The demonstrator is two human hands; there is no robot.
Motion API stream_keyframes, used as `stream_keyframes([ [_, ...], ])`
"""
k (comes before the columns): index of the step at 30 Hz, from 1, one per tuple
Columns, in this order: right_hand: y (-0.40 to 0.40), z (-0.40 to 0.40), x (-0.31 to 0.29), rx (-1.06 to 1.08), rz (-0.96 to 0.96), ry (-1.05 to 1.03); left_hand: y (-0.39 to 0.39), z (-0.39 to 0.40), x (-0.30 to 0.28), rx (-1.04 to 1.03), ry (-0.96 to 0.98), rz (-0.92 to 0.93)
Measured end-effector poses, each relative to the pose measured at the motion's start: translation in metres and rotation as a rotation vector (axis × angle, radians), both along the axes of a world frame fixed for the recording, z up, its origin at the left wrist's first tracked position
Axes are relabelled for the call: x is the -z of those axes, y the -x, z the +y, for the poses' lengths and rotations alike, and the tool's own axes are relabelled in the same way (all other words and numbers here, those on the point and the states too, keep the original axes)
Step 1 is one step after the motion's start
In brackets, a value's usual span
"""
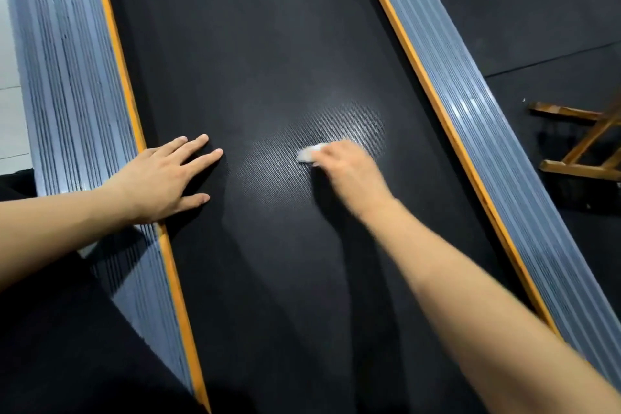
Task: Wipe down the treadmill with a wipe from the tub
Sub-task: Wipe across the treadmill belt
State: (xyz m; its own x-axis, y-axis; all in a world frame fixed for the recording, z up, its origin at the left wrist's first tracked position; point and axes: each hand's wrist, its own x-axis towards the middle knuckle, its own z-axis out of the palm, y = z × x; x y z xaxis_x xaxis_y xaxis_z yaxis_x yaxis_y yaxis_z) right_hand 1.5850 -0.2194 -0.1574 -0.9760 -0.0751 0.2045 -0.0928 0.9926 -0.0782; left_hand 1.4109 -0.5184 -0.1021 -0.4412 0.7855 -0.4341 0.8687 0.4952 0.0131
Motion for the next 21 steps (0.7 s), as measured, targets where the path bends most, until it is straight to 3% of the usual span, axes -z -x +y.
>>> stream_keyframes([
  [2, -0.014, 0.065, -0.014, 0.367, 0.005, -0.083, -0.002, 0.000, -0.002, -0.005, 0.015, -0.006],
  [4, -0.031, 0.104, -0.021, 0.763, -0.064, -0.024, -0.003, -0.001, -0.003, -0.009, 0.031, -0.002],
  [6, -0.038, 0.110, -0.016, 0.911, -0.099, -0.072, -0.004, -0.001, -0.002, -0.009, 0.027, 0.008],
  [9, -0.031, 0.098, -0.006, 1.021, -0.056, 0.049, -0.003, -0.003, 0.001, 0.005, 0.016, 0.039],
  [14, -0.030, 0.061, -0.006, 1.002, 0.021, 0.147, 0.001, -0.005, 0.008, -0.006, 0.015, 0.015],
  [18, 0.000, -0.036, -0.005, 0.730, 0.053, 0.066, 0.003, -0.006, 0.010, 0.013, -0.027, 0.040],
  [21, 0.014, -0.150, -0.001, 0.420, -0.041, 0.182, 0.006, -0.011, 0.010, 0.029, -0.064, 0.140],
])
